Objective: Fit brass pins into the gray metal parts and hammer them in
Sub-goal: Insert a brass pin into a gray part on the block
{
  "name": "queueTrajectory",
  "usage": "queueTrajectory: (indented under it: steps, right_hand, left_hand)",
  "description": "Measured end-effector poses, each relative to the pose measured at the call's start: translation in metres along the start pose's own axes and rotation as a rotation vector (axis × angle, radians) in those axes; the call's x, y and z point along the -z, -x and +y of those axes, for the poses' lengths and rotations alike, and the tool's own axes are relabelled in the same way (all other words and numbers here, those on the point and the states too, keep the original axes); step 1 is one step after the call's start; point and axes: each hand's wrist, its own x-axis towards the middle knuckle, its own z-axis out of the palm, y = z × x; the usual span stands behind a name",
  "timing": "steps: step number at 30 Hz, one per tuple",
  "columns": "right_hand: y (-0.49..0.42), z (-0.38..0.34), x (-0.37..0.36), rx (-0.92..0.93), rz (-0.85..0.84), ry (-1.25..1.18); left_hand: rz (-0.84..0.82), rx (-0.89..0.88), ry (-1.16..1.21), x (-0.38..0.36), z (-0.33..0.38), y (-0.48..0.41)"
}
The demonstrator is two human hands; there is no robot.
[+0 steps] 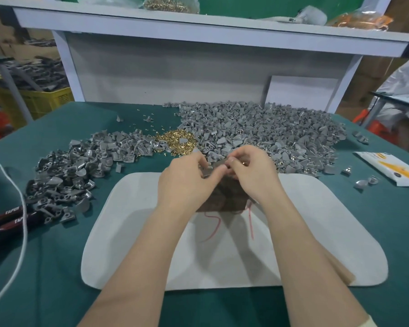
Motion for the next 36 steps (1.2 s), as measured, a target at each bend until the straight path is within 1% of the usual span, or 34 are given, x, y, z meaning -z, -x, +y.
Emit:
queueTrajectory:
  steps: [2, 4, 8, 12, 15, 18, 21, 23, 25, 29, 32, 36]
  right_hand:
    - [0.0006, 0.0002, 0.0015, 0.03, 0.027, 0.055]
    - [0.0009, -0.0007, 0.0023, 0.02, 0.016, 0.053]
    - [0.0028, -0.0048, 0.0014, -0.043, -0.065, 0.004]
    - [0.0037, -0.0041, 0.0032, -0.062, -0.093, 0.007]
    - [0.0036, -0.004, 0.0035, -0.007, -0.105, 0.065]
    - [0.0056, -0.0061, 0.001, 0.085, -0.154, 0.136]
    - [0.0086, -0.0078, -0.0022, 0.175, -0.192, 0.258]
    - [0.0099, -0.0083, -0.004, 0.204, -0.215, 0.325]
    - [0.0096, -0.0075, -0.0046, 0.214, -0.216, 0.34]
    - [0.0091, -0.0057, -0.003, 0.178, -0.173, 0.156]
    - [0.0077, -0.0045, -0.0029, 0.123, -0.151, 0.075]
    - [0.0072, -0.0082, -0.002, 0.061, -0.14, -0.069]
  left_hand:
    - [-0.082, -0.013, -0.061, -0.0025, 0.0015, 0.0018]
    - [-0.119, -0.047, -0.079, -0.0038, 0.0011, 0.0012]
    - [-0.156, -0.089, -0.025, -0.0034, -0.0012, -0.0009]
    - [-0.17, -0.063, 0.082, -0.0018, -0.0031, -0.001]
    - [-0.165, -0.016, 0.063, 0.0012, -0.0062, -0.0024]
    - [-0.181, 0.005, 0.017, 0.0031, -0.0059, -0.003]
    - [-0.201, 0.006, -0.021, 0.0027, -0.0047, -0.0035]
    - [-0.208, 0.008, -0.011, 0.0022, -0.0052, -0.0041]
    - [-0.209, 0.009, 0.003, 0.0019, -0.0059, -0.0045]
    - [-0.208, 0.018, 0.038, 0.0025, -0.0055, -0.0041]
    - [-0.204, 0.013, 0.098, 0.0039, -0.0048, -0.0035]
    - [-0.159, -0.053, 0.145, 0.0049, 0.0003, -0.0017]
